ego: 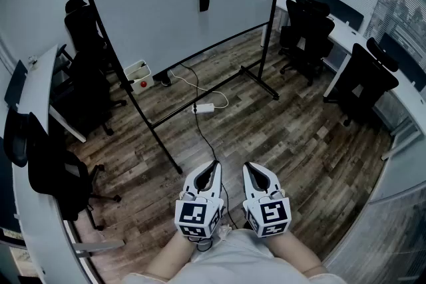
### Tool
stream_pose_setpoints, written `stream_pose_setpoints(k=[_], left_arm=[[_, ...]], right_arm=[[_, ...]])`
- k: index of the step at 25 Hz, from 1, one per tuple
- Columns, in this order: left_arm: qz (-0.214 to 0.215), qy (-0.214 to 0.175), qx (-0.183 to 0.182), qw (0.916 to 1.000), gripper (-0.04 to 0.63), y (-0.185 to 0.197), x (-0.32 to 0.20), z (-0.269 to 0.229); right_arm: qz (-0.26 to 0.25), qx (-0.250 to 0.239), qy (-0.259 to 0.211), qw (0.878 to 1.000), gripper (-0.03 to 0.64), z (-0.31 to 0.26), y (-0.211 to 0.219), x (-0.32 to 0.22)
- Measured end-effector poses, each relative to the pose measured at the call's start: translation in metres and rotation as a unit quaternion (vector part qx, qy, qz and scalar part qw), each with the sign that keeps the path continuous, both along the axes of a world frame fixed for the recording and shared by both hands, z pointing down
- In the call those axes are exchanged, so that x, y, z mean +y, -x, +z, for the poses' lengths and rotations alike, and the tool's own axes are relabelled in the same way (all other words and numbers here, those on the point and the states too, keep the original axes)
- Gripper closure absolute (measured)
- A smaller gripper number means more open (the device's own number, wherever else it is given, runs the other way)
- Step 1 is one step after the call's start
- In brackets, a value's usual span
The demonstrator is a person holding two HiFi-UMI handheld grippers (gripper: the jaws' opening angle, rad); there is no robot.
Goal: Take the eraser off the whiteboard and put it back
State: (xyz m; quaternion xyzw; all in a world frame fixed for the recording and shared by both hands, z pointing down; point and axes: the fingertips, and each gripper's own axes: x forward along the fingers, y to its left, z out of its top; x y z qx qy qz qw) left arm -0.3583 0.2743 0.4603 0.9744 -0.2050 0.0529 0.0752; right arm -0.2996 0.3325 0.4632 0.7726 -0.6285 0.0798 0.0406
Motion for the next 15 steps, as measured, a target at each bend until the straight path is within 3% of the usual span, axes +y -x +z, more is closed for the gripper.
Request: stream_pose_setpoints(k=[15], left_arm=[[-0.001,0.016,0.007,0.9999,0.572,0.004,-0.017,0.005]], right_arm=[[0.003,-0.020,-0.012,1.000,0.589,0.001,0.002,-0.014]])
